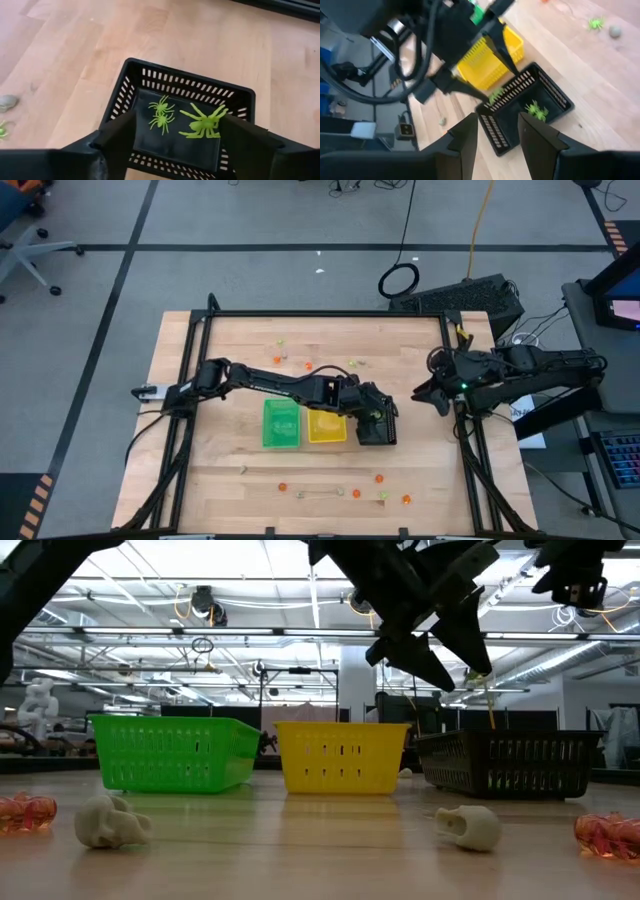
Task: Sort Halloween decoration
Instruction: Put the green spider toy into the black basket
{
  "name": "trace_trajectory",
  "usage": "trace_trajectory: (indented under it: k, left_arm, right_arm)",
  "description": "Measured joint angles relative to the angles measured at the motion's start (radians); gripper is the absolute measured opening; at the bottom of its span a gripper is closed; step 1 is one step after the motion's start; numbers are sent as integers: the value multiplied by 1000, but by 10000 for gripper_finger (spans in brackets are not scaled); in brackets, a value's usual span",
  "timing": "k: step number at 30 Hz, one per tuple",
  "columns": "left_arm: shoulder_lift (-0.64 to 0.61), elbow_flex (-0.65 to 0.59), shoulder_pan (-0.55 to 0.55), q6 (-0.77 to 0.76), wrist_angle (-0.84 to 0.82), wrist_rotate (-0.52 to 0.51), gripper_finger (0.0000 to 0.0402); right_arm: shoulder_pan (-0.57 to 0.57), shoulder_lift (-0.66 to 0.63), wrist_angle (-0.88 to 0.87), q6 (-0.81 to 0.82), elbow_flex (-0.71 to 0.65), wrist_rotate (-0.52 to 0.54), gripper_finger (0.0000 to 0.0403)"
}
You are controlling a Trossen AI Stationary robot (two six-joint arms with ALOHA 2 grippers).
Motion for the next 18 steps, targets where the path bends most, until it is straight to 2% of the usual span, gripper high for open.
trace_trajectory:
  k: [9,14,18]
  left_arm:
    - [0,0,-4,-19,14,-40,361]
    - [0,0,-12,-33,22,-55,368]
    - [0,0,-23,-33,28,-71,368]
  right_arm:
    - [0,82,59,76,-31,-5,126]
    - [1,117,287,150,-161,-48,95]
    - [1,128,466,219,-268,-32,59]
